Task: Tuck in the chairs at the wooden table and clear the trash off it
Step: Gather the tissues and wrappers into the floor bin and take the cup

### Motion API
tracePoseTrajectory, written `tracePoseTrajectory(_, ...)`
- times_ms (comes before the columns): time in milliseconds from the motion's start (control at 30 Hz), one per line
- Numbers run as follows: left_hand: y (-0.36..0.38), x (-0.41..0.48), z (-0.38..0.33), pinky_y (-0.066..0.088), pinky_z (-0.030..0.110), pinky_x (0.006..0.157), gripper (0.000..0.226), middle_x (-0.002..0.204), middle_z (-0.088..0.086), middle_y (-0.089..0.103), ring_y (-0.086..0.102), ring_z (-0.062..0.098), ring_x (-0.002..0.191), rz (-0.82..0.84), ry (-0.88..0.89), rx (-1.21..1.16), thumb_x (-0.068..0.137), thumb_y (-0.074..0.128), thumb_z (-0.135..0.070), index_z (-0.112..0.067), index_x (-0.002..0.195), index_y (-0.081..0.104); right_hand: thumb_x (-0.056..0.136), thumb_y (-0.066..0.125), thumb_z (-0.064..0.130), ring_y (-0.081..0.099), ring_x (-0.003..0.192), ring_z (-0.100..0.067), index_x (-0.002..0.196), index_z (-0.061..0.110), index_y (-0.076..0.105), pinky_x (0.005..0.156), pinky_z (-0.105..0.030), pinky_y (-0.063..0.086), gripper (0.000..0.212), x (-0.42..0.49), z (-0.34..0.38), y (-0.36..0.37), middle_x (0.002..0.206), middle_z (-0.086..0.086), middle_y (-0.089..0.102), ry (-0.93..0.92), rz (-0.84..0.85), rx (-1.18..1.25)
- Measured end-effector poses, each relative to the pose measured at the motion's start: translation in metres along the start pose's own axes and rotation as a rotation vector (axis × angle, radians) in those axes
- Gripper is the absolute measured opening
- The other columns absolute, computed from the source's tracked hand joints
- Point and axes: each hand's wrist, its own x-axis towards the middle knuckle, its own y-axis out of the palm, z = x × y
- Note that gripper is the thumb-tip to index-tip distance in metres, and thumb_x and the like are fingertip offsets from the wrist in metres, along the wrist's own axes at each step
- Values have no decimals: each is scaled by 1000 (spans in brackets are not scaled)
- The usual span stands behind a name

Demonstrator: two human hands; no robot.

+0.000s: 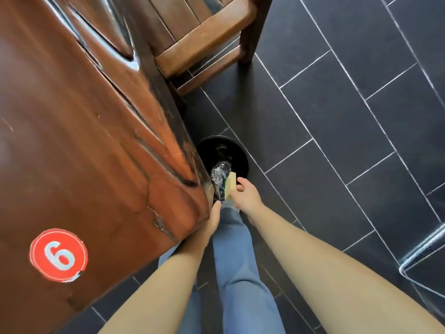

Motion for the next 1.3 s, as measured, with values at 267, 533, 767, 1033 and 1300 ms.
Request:
tracePoseTrajectory(267,-12,-20,-6,4,35,118,67,156,5,8,4,19,144,145,45,142,94,46,-22,-10,147,7,95,41,42,34,136,-20,145,25,31,112,-40,29,54,-26,9,2,152,1,34,-34,77,32)
tracePoseTrajectory(533,-49,-128,-79,27,25,96,62,133,-6,45,38,15,123,398,-39,137,98,34,-34,-17,148,3,100,32,37,31,138,-19,144,17,35,112,-34,22,48,-134,36,-47,151,-1,35,-229,-82,-33)
tracePoseTrajectory(767,-131,-209,-103,15,18,107,56,154,6,24,24,14,140,292,123,12,99,34,-34,-14,147,13,99,38,35,37,135,-23,138,18,45,112,-40,25,43,-197,114,-46,146,-3,43,-535,-225,-149)
tracePoseTrajectory(1033,-265,-214,-54,22,26,113,63,152,3,30,31,15,136,-55,226,-226,87,43,-50,-32,143,20,98,42,34,38,135,-21,139,18,42,112,-39,28,44,-249,210,67,147,-3,42,-869,-84,-430)
tracePoseTrajectory(1300,-428,-192,-31,18,28,113,57,154,-5,22,22,12,140,-461,376,-175,96,43,-32,-24,146,18,94,48,44,30,140,-19,143,29,32,112,-41,31,53,-267,282,187,154,3,30,-955,-50,-717)
